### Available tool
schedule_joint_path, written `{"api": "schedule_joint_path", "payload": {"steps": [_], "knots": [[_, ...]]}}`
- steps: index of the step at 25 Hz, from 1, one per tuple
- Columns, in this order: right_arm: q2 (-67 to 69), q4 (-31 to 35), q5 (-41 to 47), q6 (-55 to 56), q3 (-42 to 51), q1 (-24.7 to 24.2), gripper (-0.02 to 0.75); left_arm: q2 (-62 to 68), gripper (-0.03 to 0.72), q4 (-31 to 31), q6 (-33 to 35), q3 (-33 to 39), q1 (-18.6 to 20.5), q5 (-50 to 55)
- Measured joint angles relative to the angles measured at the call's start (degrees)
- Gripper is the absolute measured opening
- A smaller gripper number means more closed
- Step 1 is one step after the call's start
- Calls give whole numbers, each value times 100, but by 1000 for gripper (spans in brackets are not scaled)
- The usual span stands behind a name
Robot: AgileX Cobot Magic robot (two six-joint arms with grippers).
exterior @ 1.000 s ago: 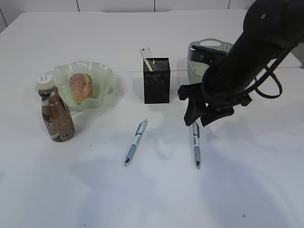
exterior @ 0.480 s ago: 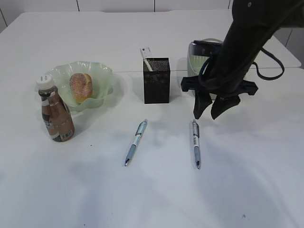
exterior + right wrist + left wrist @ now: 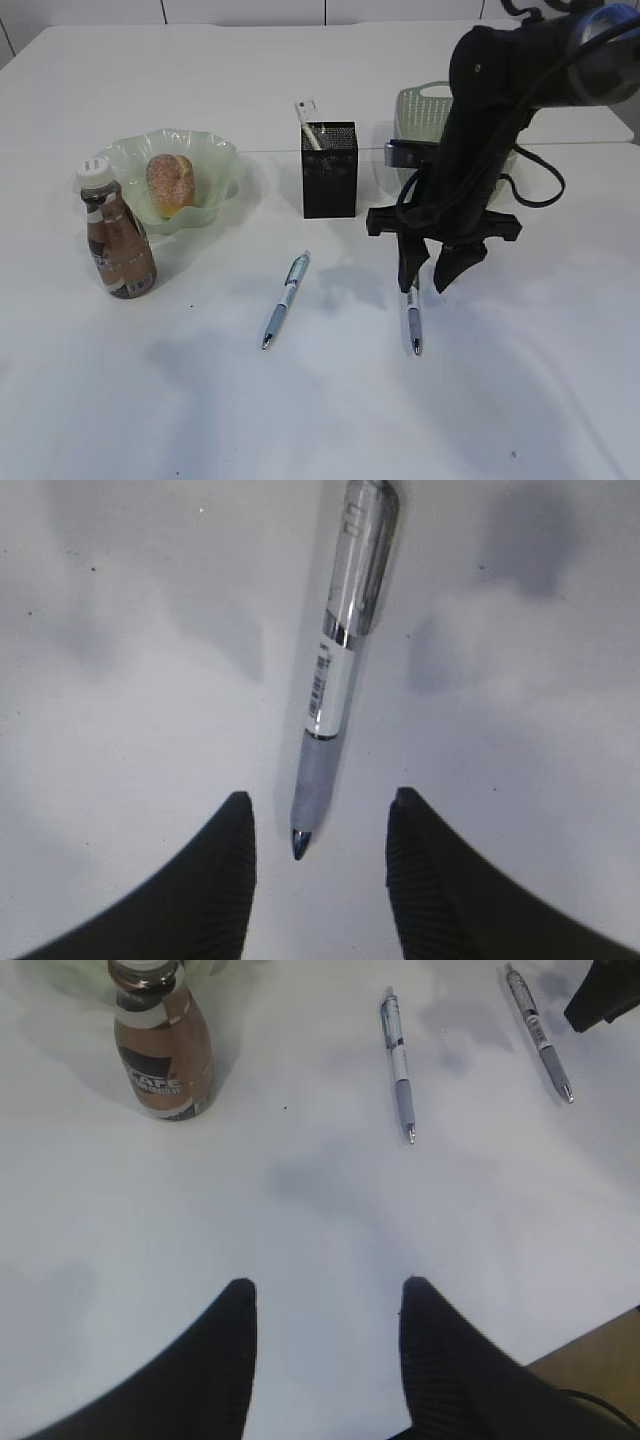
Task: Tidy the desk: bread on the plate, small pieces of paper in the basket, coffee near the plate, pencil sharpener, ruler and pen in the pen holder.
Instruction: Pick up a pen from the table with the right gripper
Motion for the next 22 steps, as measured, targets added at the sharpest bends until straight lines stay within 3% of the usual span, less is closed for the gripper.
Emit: {"api": "schedule_joint_path", "payload": {"steps": [7,13,22], "knots": [[108,-219,-522,162,0,285,352,32,330,106,0,0,0,13],[108,-624,-556,334,0,285,352,32,330,164,0,0,0,22],[170,-719,-750,511,-24,285,352,32,330,219,0,0,0,22]]}}
